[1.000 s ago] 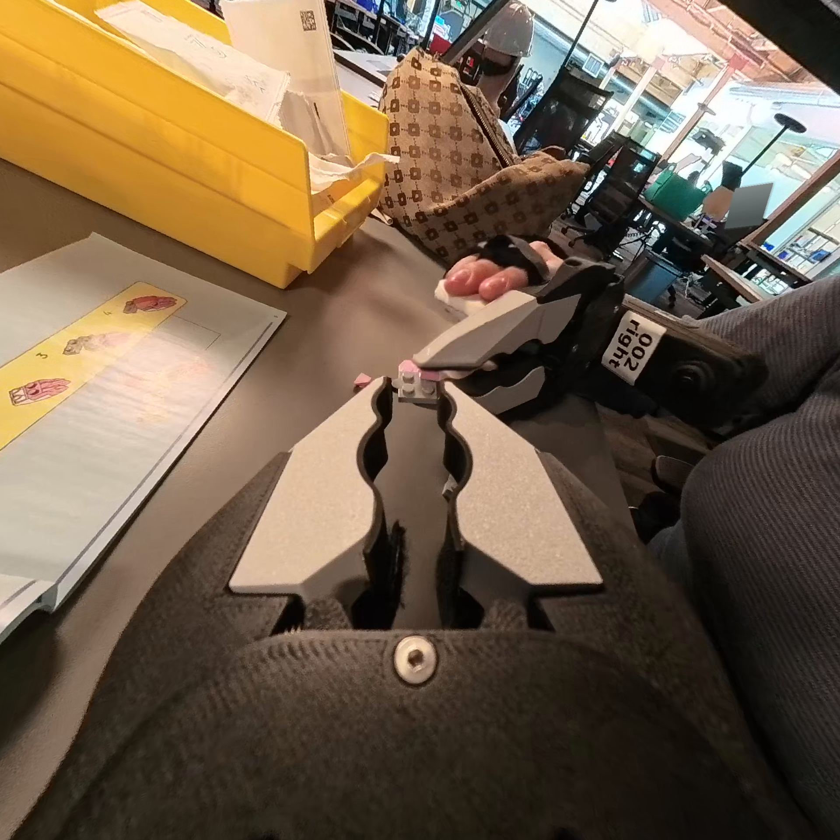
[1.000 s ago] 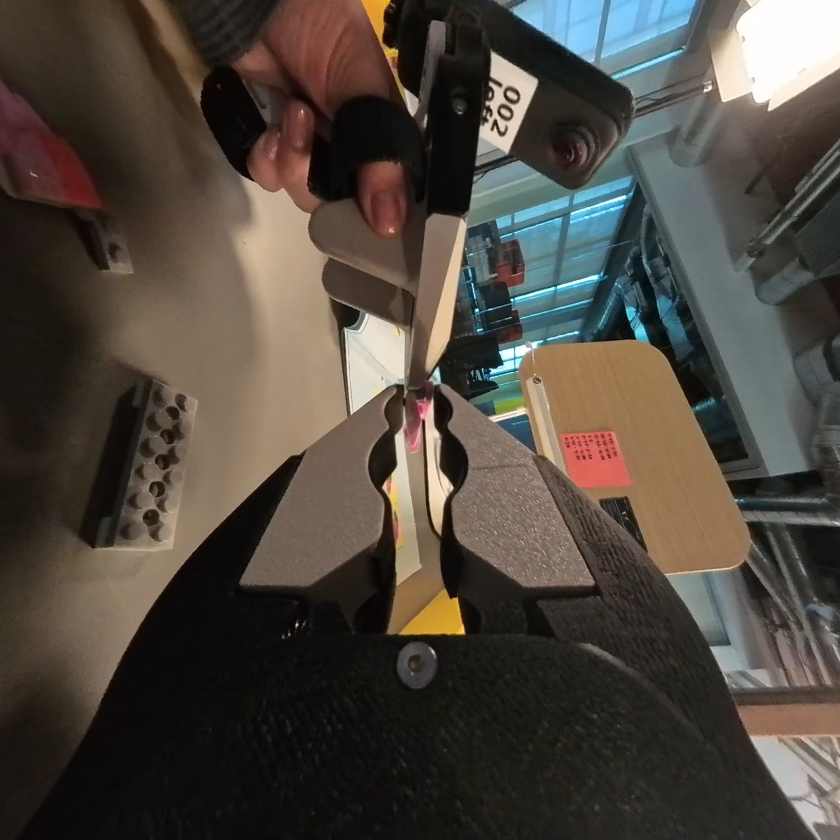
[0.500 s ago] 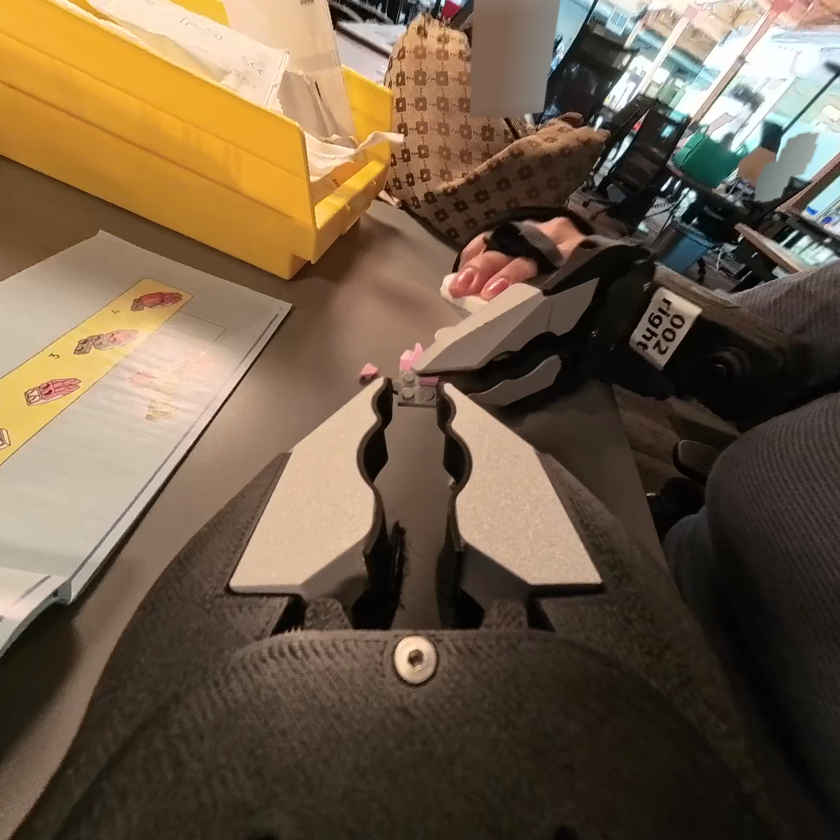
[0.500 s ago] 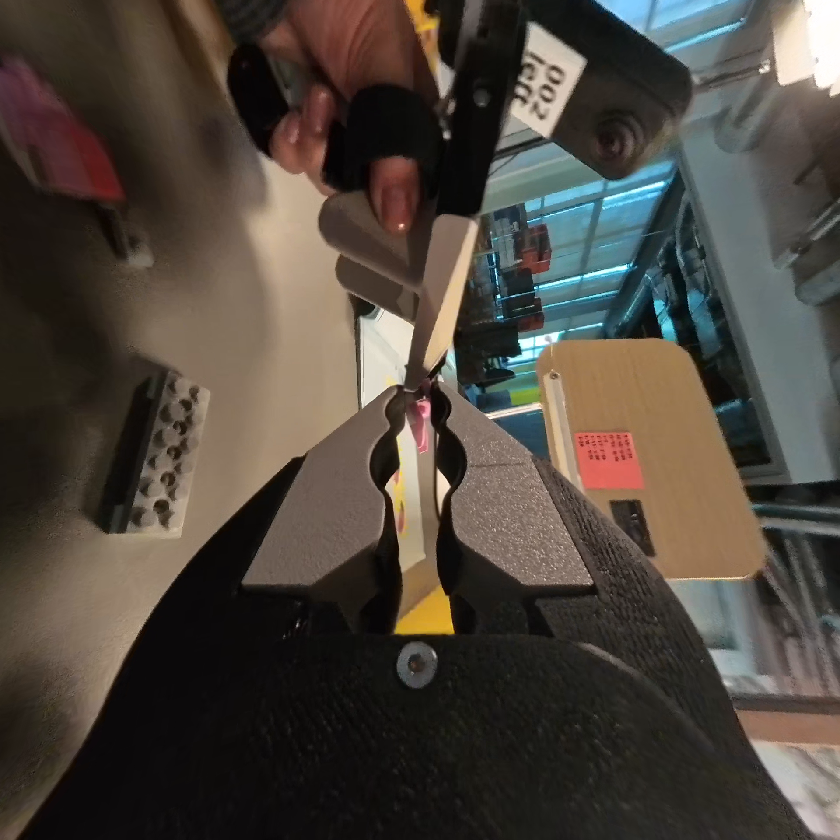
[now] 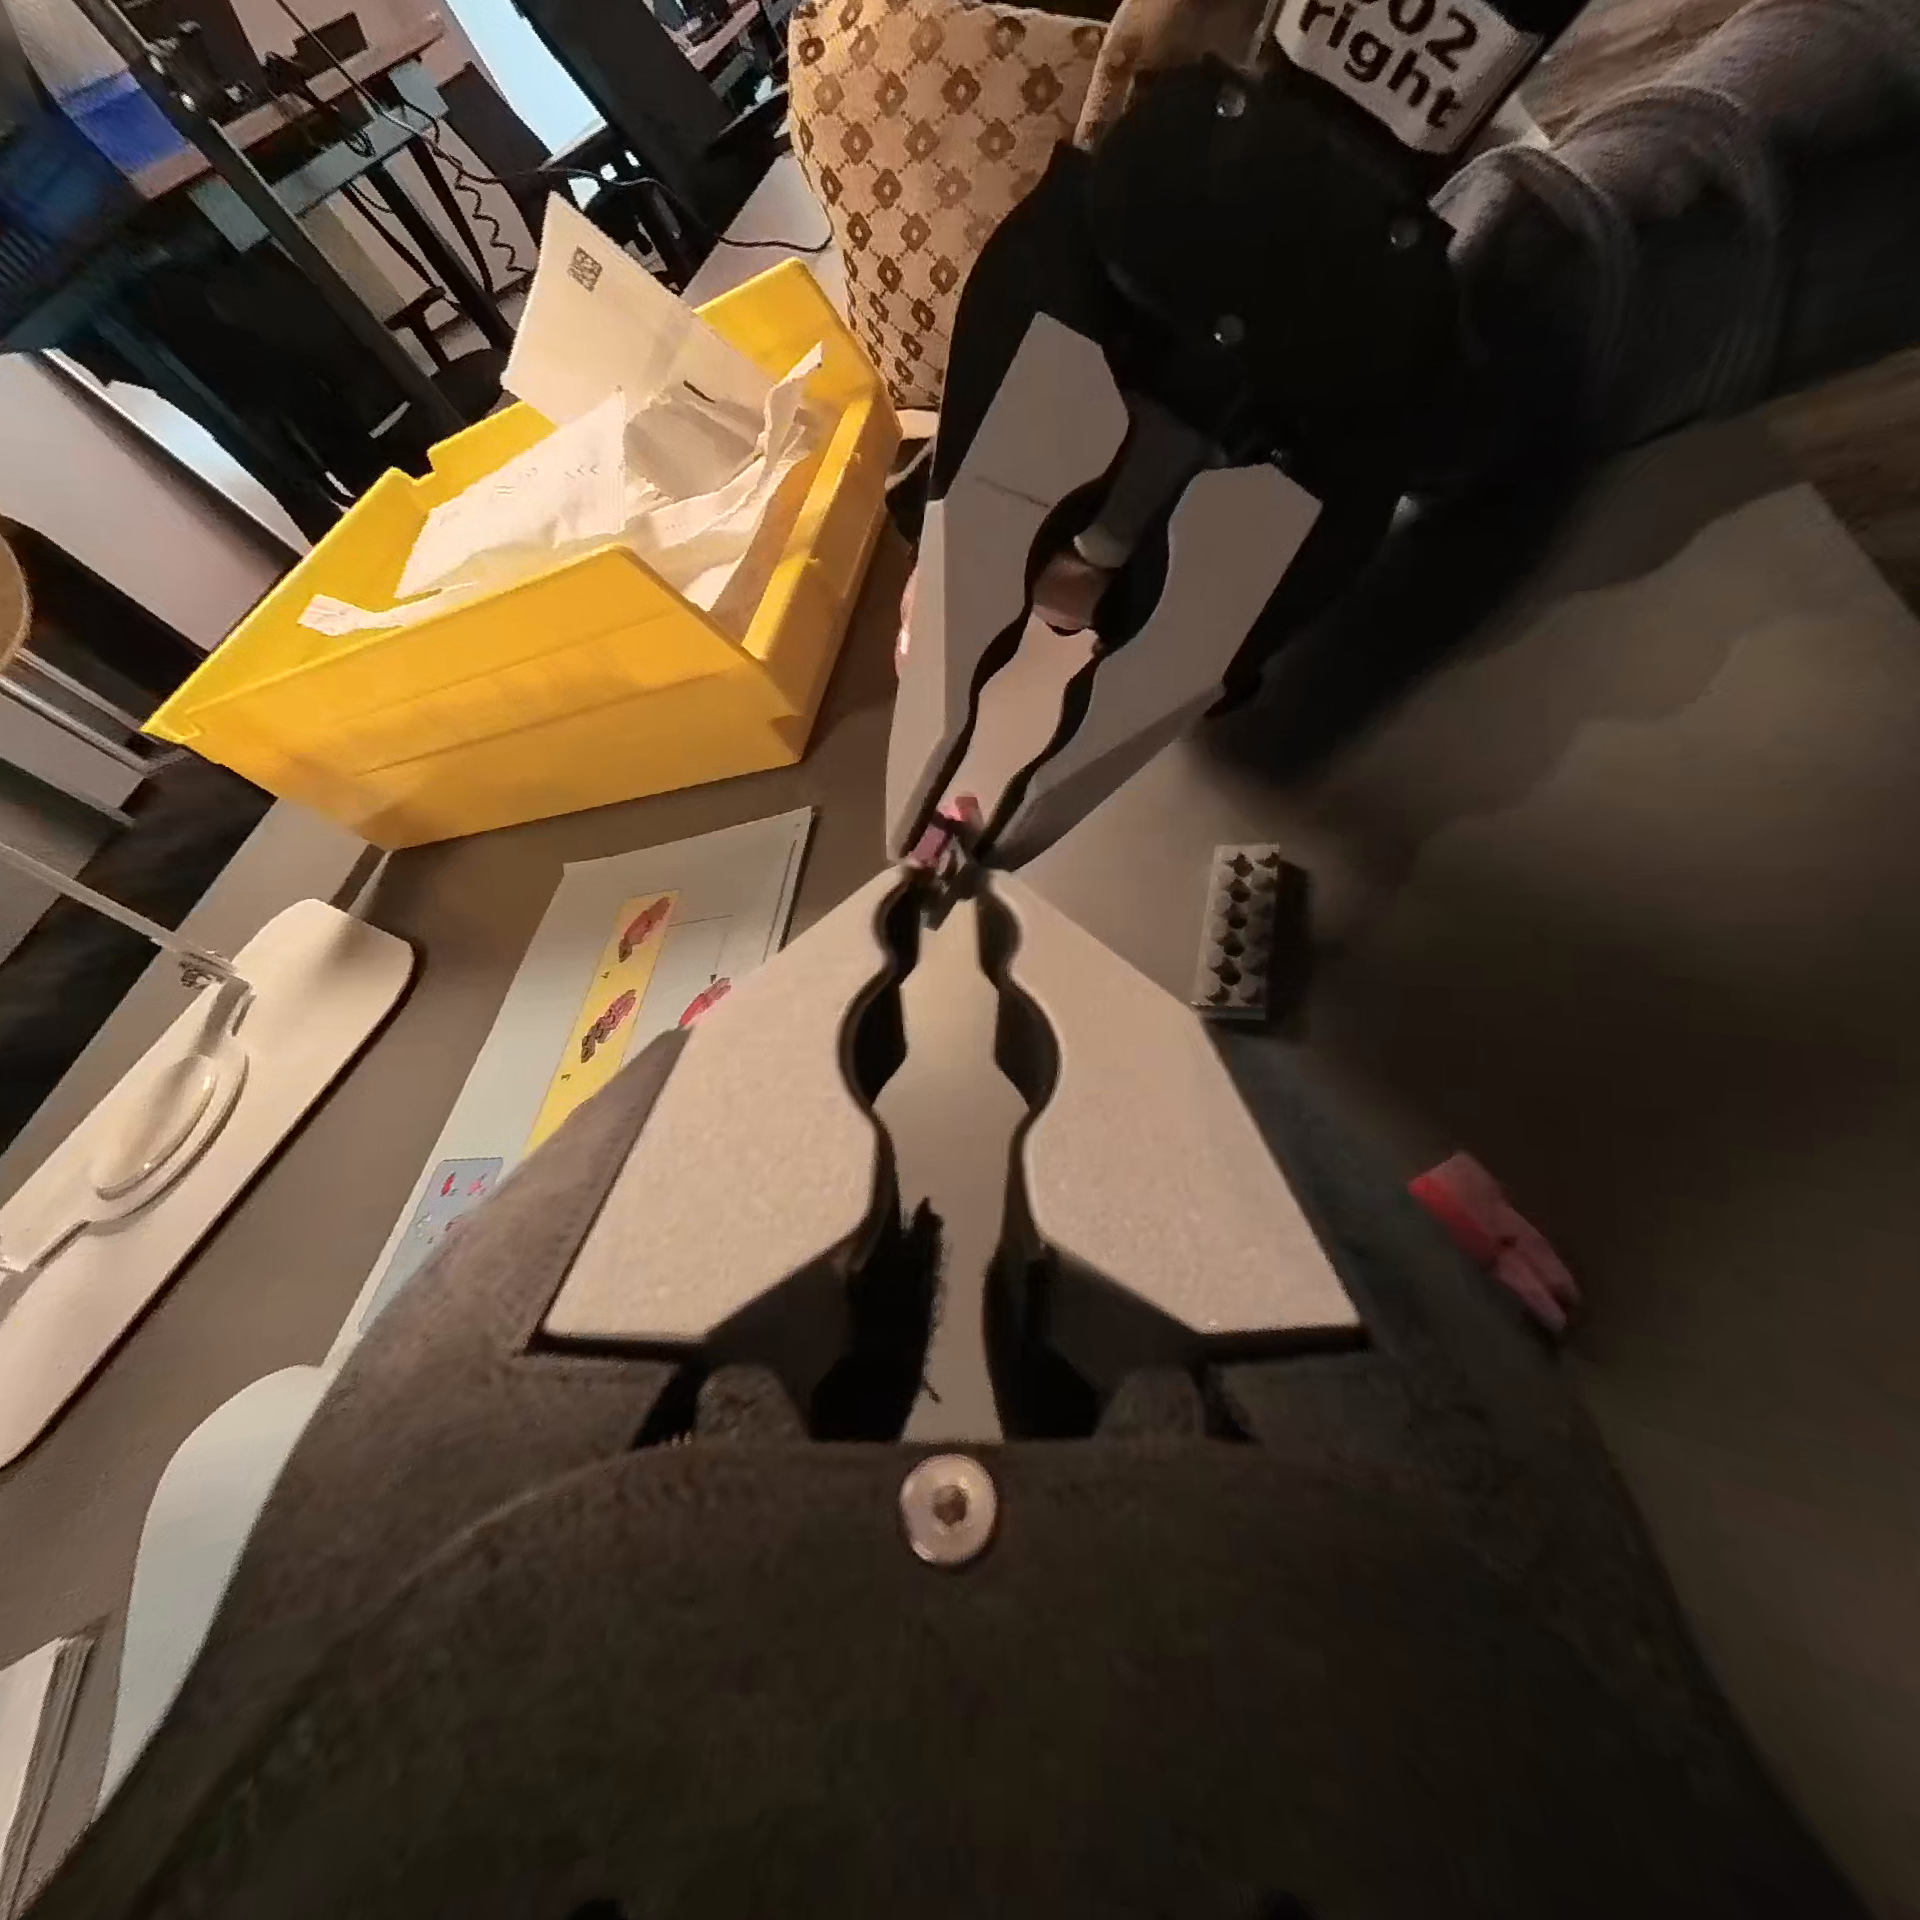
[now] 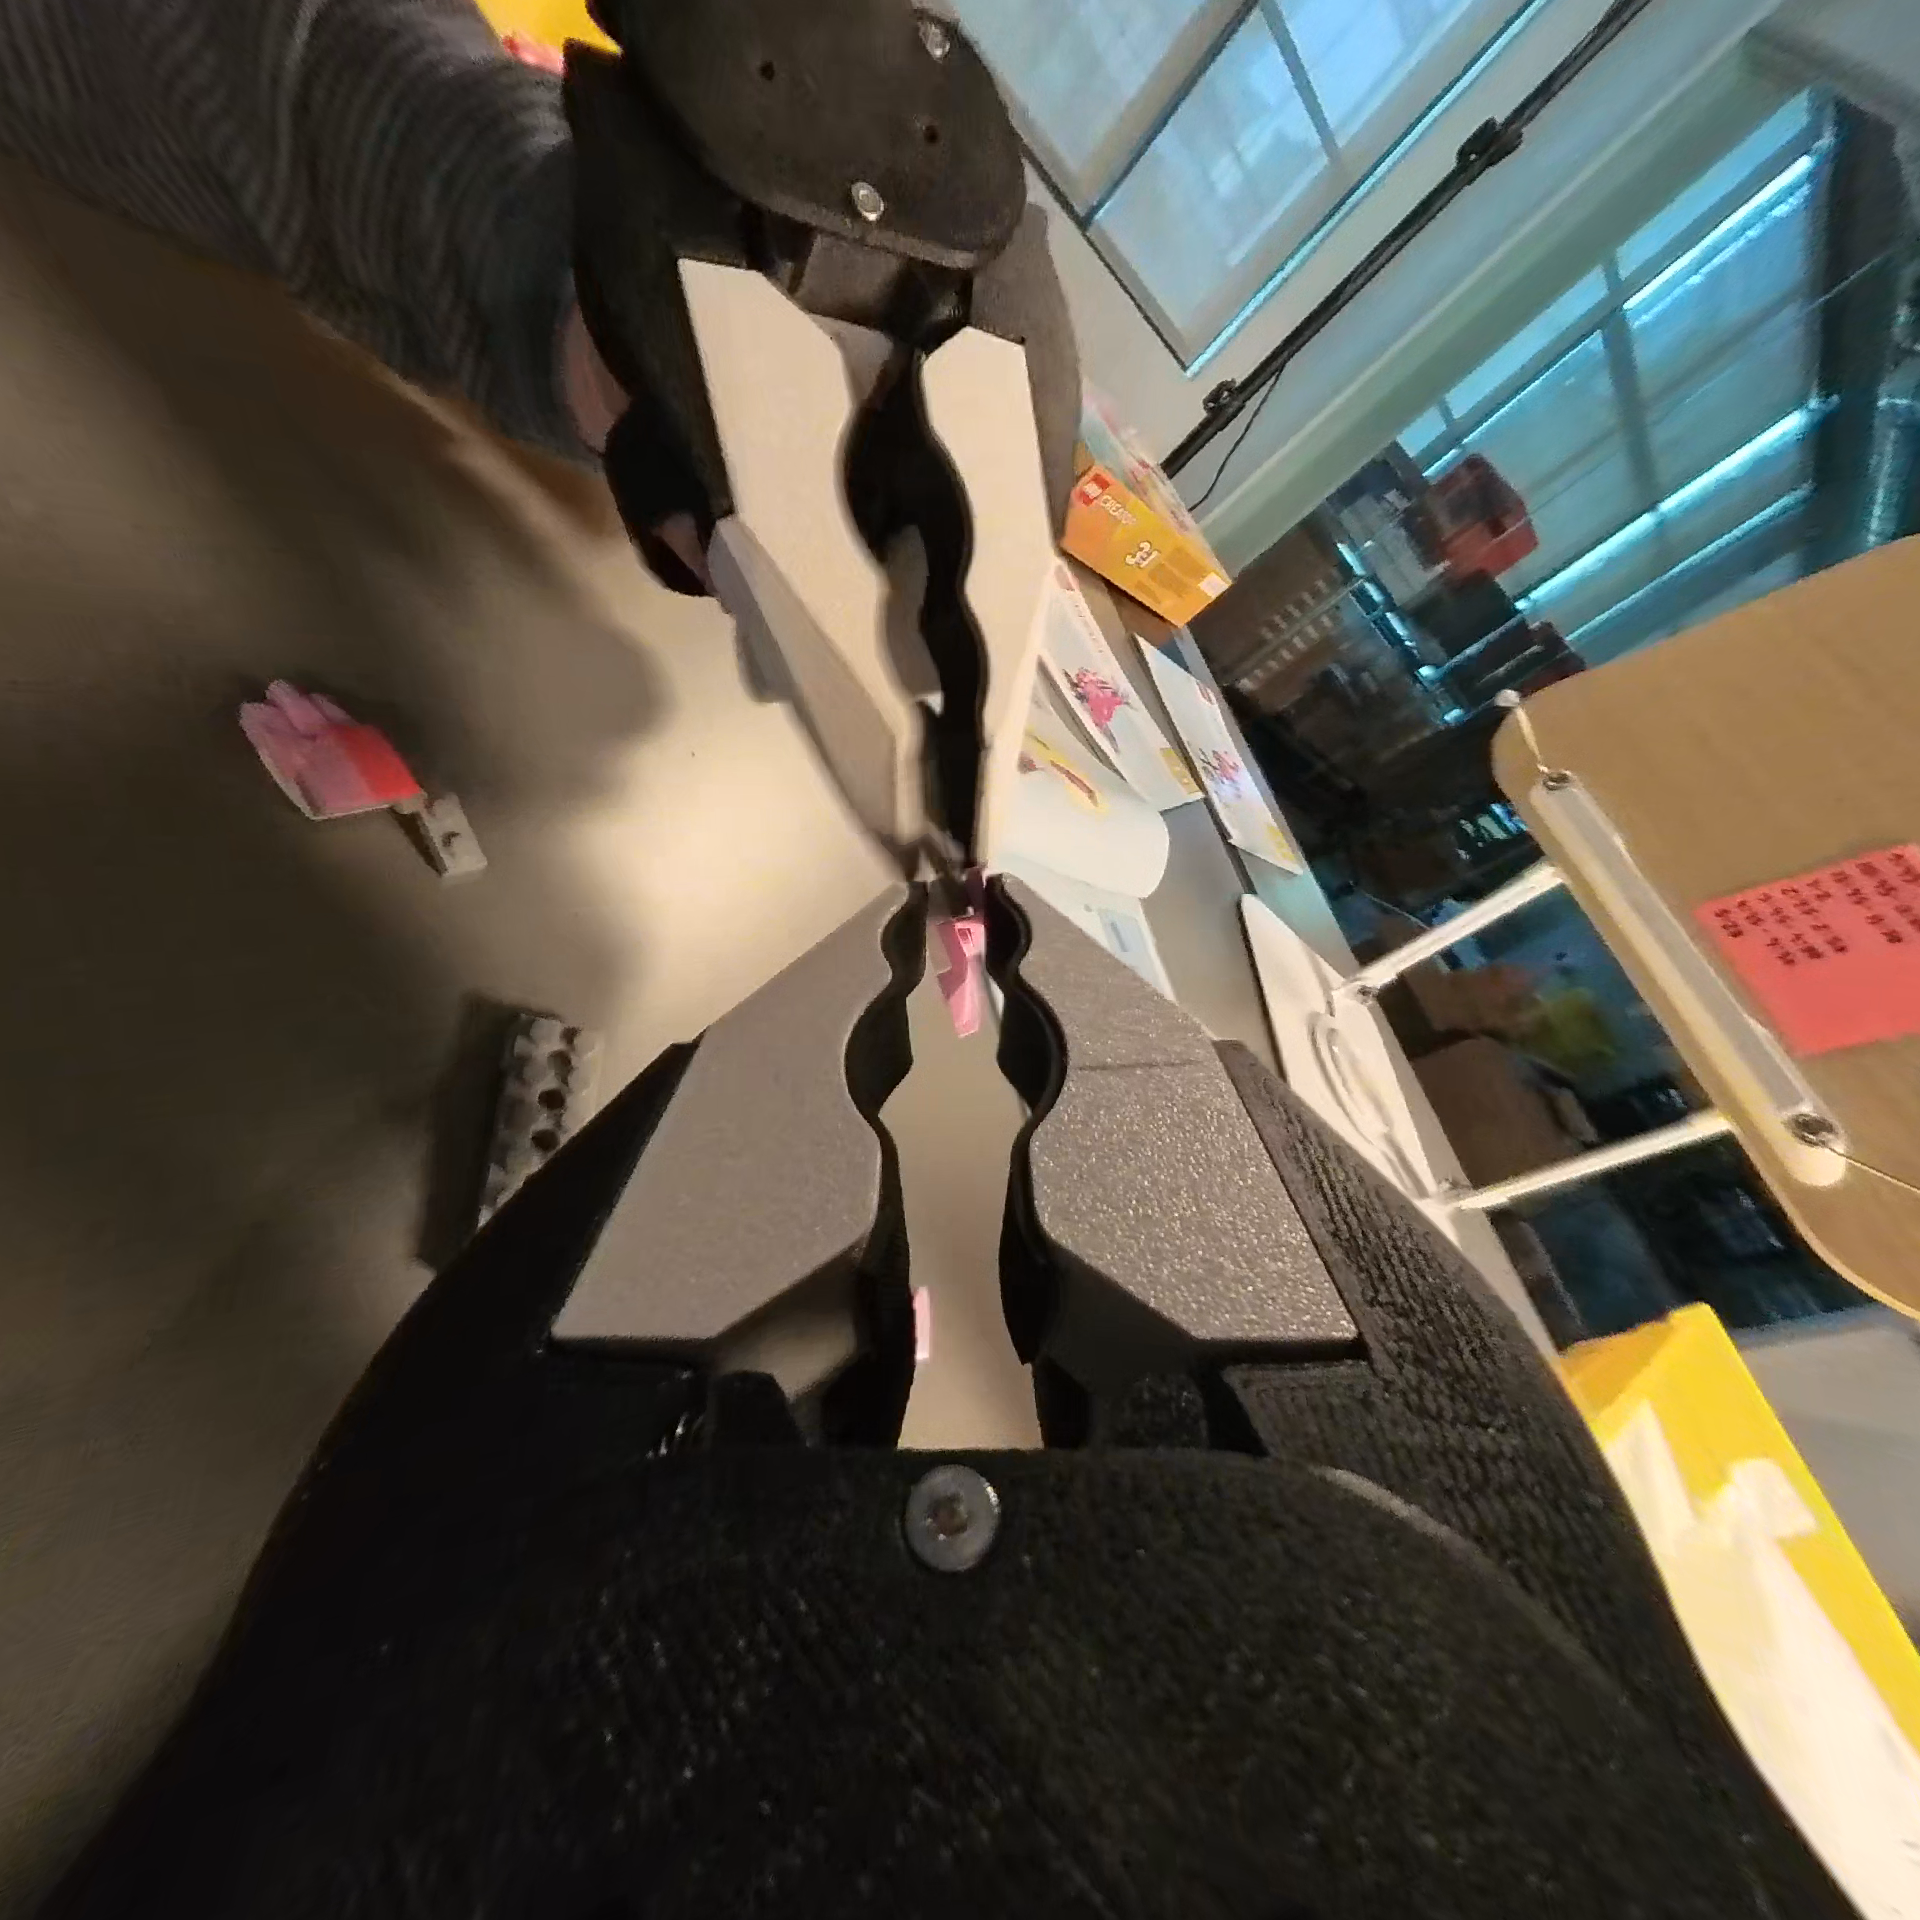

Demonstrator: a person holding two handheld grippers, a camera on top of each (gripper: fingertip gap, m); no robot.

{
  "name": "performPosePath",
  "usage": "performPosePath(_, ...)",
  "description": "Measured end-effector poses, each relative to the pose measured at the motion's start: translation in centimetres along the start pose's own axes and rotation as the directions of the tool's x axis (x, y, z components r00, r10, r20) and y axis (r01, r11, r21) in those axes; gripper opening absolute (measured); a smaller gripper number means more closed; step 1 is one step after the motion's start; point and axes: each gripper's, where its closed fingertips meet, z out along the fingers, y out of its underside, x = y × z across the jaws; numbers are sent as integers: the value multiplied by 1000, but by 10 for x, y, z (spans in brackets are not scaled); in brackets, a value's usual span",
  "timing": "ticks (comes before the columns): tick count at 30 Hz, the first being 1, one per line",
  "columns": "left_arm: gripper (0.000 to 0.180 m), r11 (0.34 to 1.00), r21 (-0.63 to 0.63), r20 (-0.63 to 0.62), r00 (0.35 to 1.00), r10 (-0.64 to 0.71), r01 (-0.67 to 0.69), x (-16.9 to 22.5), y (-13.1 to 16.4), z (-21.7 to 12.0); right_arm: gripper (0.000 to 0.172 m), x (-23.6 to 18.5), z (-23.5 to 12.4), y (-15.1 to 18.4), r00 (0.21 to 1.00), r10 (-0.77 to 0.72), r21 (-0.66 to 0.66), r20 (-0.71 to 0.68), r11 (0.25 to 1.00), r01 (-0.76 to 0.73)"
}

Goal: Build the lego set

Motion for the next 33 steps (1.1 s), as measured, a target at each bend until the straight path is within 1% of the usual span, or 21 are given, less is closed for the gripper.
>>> performPosePath(1, 5, 1000, 6, 14, 1000, 11, -11, -1, -1, 0, 9, -1, 0, 0, 1000, 10, 3, 6, 1000, -10)
performPosePath(3, 4, 999, -12, 32, 998, 45, -45, -1, 0, 1, 9, -1, 0, 2, 1000, 13, -4, 14, 1000, -13)
performPosePath(11, 3, 990, -77, 56, 991, 122, -117, 0, 6, 4, 8, -6, 3, 8, 995, -96, -79, 10, 992, 97)
performPosePath(14, 3, 988, -93, 62, 990, 128, -122, -1, 9, 6, 8, -6, 4, 11, 993, -114, -100, 6, 988, 114)
performPosePath(19, 4, 994, -57, 60, 993, 98, -94, -3, 6, 4, 8, -1, 5, 7, 998, -52, -73, -22, 996, 50)
performPosePath(21, 4, 996, -38, 50, 996, 77, -76, -3, 5, 2, 8, 0, 6, 5, 998, -50, -64, -31, 997, 48)
performPosePath(24, 6, 1000, -9, -12, 1000, -27, 27, -1, 4, 1, 8, 0, 6, 5, 995, -86, -62, -44, 995, 83)
performPosePath(26, 6, 997, 6, -53, 996, -74, 74, 0, 3, -2, 8, 0, 5, 3, 995, -93, -54, -46, 994, 90)
performPosePath(30, 4, 999, 0, -36, 999, -38, 38, -3, 5, -6, 8, 3, 3, 3, 992, -108, -48, -59, 993, 106)
performPosePath(33, 3, 999, -9, -41, 998, -47, 47, -3, 6, -6, 8, 3, 3, 3, 986, -150, -53, -68, 988, 147)
